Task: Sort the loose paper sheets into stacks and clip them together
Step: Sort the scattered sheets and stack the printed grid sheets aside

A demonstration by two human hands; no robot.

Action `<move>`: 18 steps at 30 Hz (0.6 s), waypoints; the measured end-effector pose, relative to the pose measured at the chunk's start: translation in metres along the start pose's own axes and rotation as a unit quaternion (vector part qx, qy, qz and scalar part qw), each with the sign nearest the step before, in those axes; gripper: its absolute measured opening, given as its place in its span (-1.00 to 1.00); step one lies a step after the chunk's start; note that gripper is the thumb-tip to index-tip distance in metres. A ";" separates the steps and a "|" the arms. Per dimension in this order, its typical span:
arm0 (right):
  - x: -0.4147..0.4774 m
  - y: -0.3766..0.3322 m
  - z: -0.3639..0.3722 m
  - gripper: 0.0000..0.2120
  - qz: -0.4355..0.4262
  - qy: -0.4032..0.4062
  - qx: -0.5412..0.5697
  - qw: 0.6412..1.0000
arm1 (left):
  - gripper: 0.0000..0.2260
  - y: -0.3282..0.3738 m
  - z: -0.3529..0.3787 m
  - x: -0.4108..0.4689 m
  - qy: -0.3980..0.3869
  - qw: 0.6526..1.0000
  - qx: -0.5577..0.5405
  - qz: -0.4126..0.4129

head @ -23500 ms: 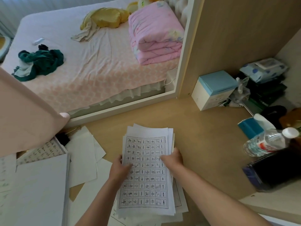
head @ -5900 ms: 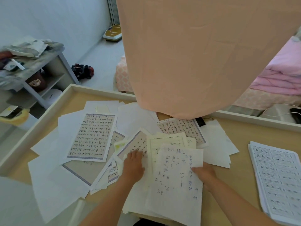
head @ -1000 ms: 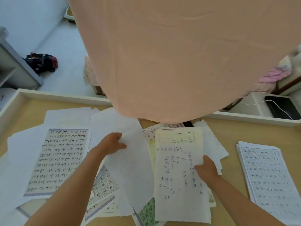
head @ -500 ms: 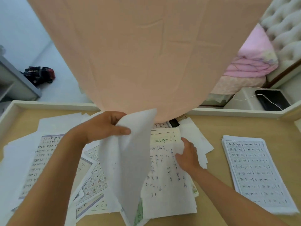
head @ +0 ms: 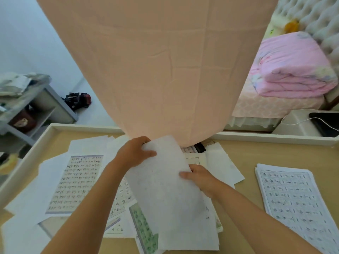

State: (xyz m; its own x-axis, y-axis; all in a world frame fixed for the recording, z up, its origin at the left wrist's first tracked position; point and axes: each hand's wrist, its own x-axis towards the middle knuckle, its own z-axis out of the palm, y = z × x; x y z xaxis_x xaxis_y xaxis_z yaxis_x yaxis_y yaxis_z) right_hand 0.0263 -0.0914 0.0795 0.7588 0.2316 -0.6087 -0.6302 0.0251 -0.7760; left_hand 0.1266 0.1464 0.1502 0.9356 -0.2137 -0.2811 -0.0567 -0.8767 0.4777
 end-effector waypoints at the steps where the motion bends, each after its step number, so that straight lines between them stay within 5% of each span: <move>1: 0.002 0.013 -0.007 -0.78 0.001 0.038 -0.078 0.996 | -0.67 -0.002 0.014 -0.002 0.026 0.999 -0.018 -0.008; 5: 0.010 0.062 -0.030 -0.79 0.030 0.221 -0.117 0.968 | -0.45 -0.012 0.080 -0.020 0.145 0.989 -0.010 -0.006; 11: 0.027 0.114 -0.037 -0.64 0.137 0.354 -0.228 0.897 | -0.24 -0.045 0.170 -0.043 -0.075 0.973 -0.106 -0.190; 13: 0.031 0.112 -0.030 -0.52 0.145 0.383 -0.248 0.878 | -0.23 -0.047 0.184 -0.045 -0.082 0.968 -0.115 -0.208; 18: 0.042 0.103 -0.008 -0.34 0.165 0.390 -0.100 0.901 | -0.17 -0.056 0.198 -0.029 -0.023 0.937 -0.223 -0.269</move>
State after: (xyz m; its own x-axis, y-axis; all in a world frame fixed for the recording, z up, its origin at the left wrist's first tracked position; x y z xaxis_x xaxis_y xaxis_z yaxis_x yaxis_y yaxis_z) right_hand -0.0055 -0.0872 -0.0278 0.4693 -0.5604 -0.6825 -0.8597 -0.1136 -0.4980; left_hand 0.0333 0.1163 -0.0334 0.7707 0.1793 -0.6114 0.5791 -0.5972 0.5549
